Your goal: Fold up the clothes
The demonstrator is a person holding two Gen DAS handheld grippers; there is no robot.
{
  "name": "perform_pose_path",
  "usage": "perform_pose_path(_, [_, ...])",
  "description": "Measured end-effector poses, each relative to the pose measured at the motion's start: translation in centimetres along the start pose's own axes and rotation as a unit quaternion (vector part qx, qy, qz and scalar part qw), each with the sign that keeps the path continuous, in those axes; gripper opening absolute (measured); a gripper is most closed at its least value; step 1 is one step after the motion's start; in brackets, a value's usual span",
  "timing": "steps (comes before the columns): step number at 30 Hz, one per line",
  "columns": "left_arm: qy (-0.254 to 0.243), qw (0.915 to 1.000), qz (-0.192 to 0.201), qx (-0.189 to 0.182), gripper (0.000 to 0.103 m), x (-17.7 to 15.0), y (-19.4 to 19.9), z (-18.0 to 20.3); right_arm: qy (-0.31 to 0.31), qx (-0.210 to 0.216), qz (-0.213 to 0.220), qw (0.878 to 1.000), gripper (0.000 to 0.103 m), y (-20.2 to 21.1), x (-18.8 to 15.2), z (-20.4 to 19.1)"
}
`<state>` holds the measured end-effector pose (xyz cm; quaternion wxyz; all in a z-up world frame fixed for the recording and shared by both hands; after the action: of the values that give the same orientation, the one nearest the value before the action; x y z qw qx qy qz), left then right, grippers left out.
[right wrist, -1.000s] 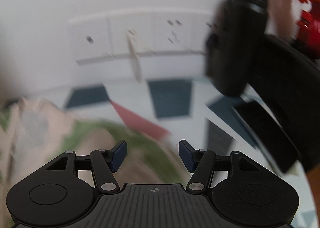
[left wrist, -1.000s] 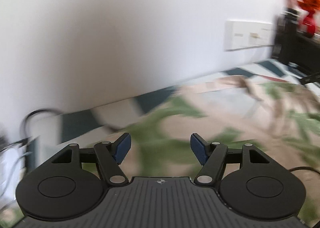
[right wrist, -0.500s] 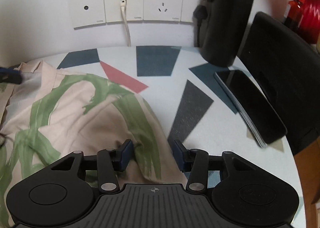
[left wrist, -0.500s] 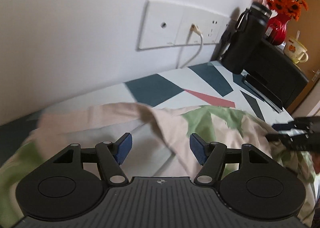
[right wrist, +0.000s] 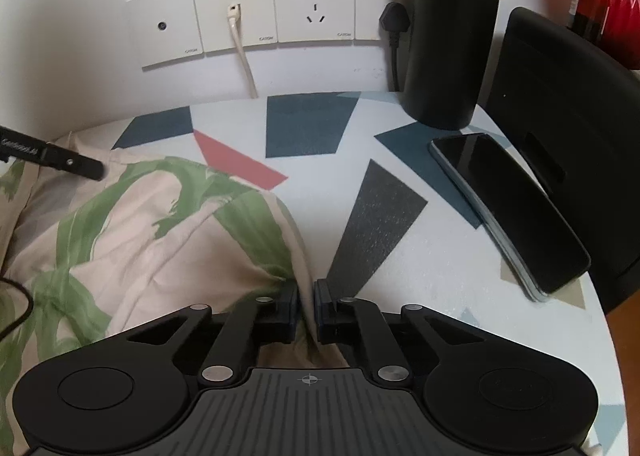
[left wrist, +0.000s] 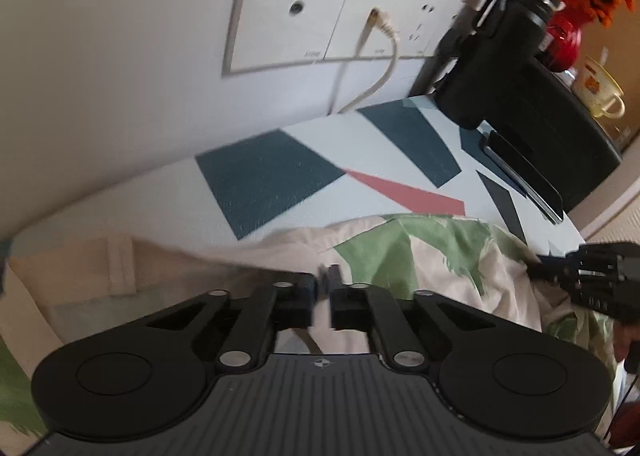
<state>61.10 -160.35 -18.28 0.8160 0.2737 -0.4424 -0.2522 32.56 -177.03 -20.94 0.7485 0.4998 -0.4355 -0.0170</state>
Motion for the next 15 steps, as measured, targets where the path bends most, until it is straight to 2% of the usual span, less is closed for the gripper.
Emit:
perform_pose_path(7, [-0.029,0.9971,0.056,0.042,0.001,2.8,1.7,-1.1,-0.033,-0.038,0.048,0.998,0.002,0.5,1.7,1.6])
perform_pose_path(10, [-0.056,0.9946,0.055,0.068,0.001,3.8,0.2,-1.8,-0.029,-0.056,0.056,0.996,0.002,-0.6,3.0,1.9])
perform_pose_path(15, [-0.071,0.9924,0.037,0.093,0.001,3.9,-2.5,-2.6,0.006,-0.082,0.048,0.995,0.002,-3.2,3.9,1.5])
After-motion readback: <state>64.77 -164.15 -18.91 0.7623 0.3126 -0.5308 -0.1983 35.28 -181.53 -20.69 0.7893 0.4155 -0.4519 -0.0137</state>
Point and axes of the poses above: each gripper's, at about its wrist camera, not at the fingertips, and y roughly against the way its jaws point, z to its right, x to its top, the point moved 2 cm from there along -y, roughly the way its jaws point, and after that the axes turned 14 degrees about -x, right-handed, at the moved point
